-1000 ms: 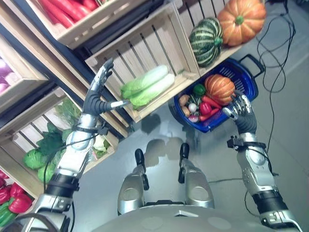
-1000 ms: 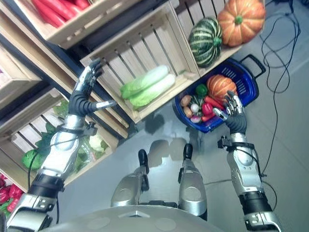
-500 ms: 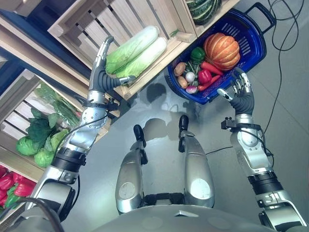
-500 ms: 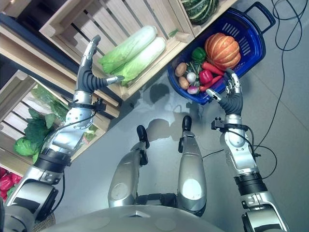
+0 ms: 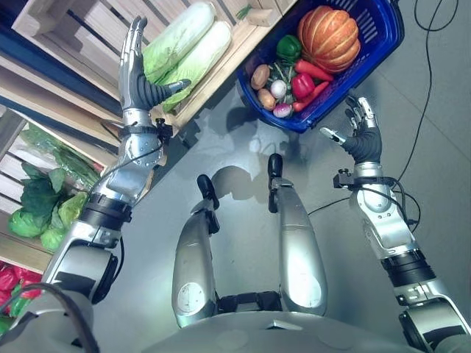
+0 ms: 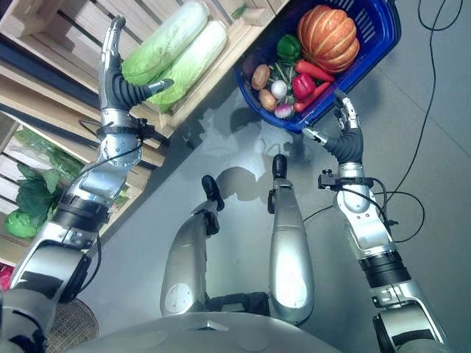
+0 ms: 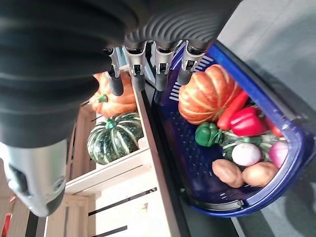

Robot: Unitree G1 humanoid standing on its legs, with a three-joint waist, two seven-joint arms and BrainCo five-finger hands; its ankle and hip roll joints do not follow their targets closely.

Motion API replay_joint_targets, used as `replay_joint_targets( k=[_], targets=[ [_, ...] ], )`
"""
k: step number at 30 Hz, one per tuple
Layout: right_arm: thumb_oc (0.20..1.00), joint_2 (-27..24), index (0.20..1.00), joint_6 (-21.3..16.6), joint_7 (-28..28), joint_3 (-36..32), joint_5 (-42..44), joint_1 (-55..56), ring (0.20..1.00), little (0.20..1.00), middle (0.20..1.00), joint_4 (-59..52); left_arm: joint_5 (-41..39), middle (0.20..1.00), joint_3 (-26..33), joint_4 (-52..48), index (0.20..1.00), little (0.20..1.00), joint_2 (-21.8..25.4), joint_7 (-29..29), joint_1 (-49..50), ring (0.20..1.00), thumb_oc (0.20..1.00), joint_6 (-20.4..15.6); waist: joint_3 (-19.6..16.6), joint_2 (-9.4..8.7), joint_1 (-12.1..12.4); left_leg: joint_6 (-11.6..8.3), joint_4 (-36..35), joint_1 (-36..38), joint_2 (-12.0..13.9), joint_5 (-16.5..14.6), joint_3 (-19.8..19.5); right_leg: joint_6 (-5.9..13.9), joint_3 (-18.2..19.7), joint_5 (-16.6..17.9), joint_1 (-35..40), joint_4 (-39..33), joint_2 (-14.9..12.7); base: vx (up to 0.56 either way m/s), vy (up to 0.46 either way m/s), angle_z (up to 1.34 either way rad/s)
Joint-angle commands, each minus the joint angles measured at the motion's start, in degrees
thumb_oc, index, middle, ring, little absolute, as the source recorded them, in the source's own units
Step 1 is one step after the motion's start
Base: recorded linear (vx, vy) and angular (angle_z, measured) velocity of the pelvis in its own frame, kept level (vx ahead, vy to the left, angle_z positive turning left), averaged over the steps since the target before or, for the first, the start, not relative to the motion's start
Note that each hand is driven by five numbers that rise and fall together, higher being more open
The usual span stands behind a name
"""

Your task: Pick up fruits and vegetables into the basket

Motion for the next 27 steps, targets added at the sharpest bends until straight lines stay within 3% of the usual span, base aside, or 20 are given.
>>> replay_joint_targets(
  k=[1,12,13,17,27],
  targets=[
    [1.0,-1.6,1.0,0.0,0.3,0.8,-2.7,0.0,1.0,1.0,1.0,-5.4,-2.1,1.0,0.2,1.9,1.0,1.0,3.3,3.9,-3.6,1.0,1.0,-0.5,-1.4,0.19,-1.9,1.21,1.6,-4.0,0.3,-0.8,1.3,2.76,-0.8,-5.1,-0.7,3.7,1.6,0.03,0.106,-0.04],
    [1.0,-2.9,1.0,3.2,0.1,2.2,-4.5,-0.9,1.0,1.0,1.0,-5.9,-7.9,1.0,0.9,10.4,1.0,1.0,2.9,8.4,-10.1,1.0,1.0,0.1,-1.4,-0.11,-3.3,1.24,2.8,-8.8,-0.5,-1.1,0.8,2.14,0.7,-4.9,-5.7,4.4,2.9,0.04,0.055,-0.1],
    [1.0,-3.1,1.0,3.7,0.2,2.4,-4.2,-0.9,1.0,1.0,1.0,-6.0,-7.9,1.0,0.7,11.5,1.0,1.0,3.1,9.2,-10.8,1.0,1.0,0.3,-1.4,-0.26,-3.5,0.85,3.6,-8.8,-0.8,-2.9,0.0,2.51,1.4,-6.5,-5.6,5.1,3.0,0.11,0.055,-0.03],
    [1.0,-3.5,1.0,4.4,1.0,2.6,-3.7,-0.8,1.0,1.0,1.0,-6.1,-10.4,1.0,0.6,14.0,1.0,1.0,3.5,10.3,-12.5,1.0,1.0,0.9,-1.4,-0.48,-3.8,1.01,4.4,-10.5,-1.0,-3.1,-0.3,2.44,1.9,-6.3,-7.2,5.2,3.2,0.05,0.054,-0.06],
    [1.0,-3.9,1.0,6.1,2.3,3.4,-2.0,-1.1,1.0,1.0,1.0,-5.6,-16.8,1.0,0.7,23.6,1.0,1.0,4.7,11.7,-16.4,1.0,1.0,5.5,-1.4,-0.77,-4.8,0.97,6.3,-14.1,-1.3,-4.1,-0.4,2.58,3.2,-5.8,-10.8,5.6,3.3,0.03,0.057,-0.03]
  ],
)
